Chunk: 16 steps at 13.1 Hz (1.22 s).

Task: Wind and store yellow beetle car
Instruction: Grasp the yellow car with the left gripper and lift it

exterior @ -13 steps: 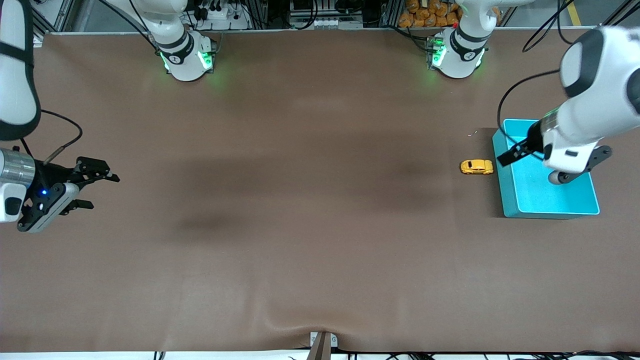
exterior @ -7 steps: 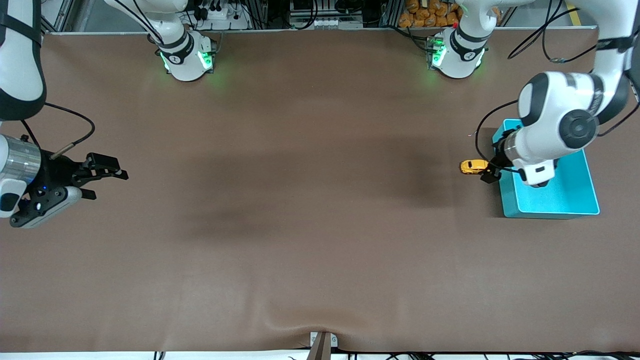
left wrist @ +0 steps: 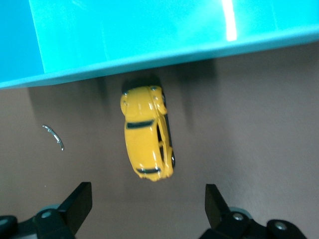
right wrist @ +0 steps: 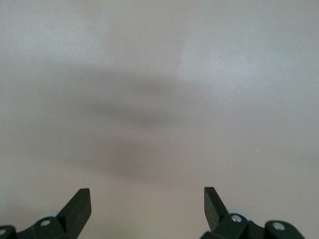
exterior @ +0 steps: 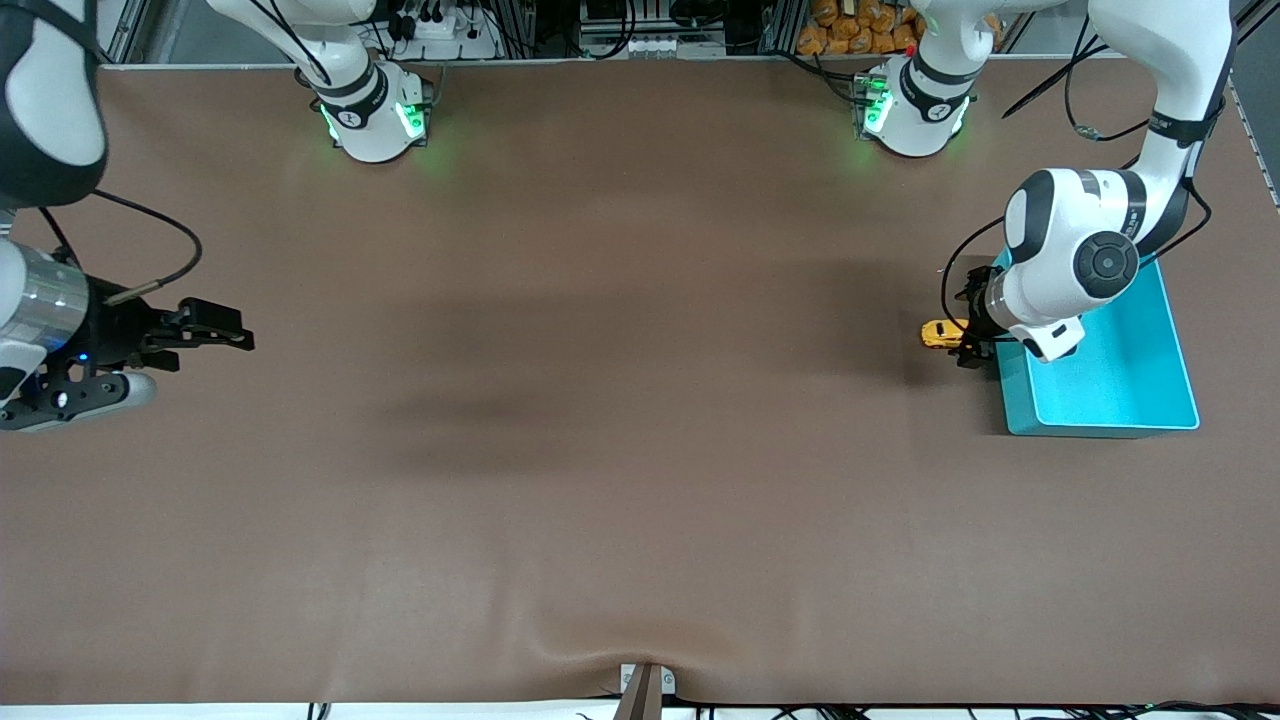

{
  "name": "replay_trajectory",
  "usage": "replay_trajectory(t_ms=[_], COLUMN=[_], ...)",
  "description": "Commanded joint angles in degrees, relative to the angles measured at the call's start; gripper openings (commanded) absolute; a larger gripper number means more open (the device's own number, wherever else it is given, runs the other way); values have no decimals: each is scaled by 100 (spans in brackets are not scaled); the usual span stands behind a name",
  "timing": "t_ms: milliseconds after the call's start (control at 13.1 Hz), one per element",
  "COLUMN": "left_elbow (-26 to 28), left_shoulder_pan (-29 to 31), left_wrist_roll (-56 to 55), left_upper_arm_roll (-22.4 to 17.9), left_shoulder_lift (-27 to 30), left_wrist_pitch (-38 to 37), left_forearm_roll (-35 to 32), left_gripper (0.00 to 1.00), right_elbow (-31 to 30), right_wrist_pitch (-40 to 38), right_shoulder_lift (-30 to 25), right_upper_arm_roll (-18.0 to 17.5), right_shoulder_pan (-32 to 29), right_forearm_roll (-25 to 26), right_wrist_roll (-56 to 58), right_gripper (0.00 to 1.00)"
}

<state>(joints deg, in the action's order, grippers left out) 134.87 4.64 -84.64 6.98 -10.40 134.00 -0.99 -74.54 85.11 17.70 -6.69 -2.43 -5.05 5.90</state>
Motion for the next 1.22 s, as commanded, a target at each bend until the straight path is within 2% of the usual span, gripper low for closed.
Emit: replay_trajectory(t_ms=[0,305,611,687,840,916,1145], left_elbow=[153,312,321,321,303,295,294], left_shoulder_pan=[229,335,335,335,335,335,335], left_wrist_roll=[-184,-202,-193,-193,-193,-202,-202], left_upper_arm_roll=[14,5,5,5,5,5,5], left_shoulder_lift=[-41,-304,-472,-559,-621,-613,-578], left_wrist_pitch=[344,969,1154,1233,1295,1295,1295], left_forearm_roll=[-120,-120,-120,-120,-120,-112,-120], left_gripper=[100,100,100,100,100,88,38], right_elbow=[228,220,141,28,-716,-955,-1228], right_wrist_pitch=[-197,-109,-91,4,539,646,673], right_shoulder_lift=[-65,-477,-513,-609,-1108,-1259,-1444], right_upper_arm_roll=[27,54,63,71,71,71,63], right_shoulder_pan=[102,67,76,59,32,-29,-240], right_forearm_roll=[198,347,400,409,453,453,444], right_wrist_roll=[-536,-793,-871,-871,-871,-871,-880], right_gripper=[100,100,100,100,100,100,100])
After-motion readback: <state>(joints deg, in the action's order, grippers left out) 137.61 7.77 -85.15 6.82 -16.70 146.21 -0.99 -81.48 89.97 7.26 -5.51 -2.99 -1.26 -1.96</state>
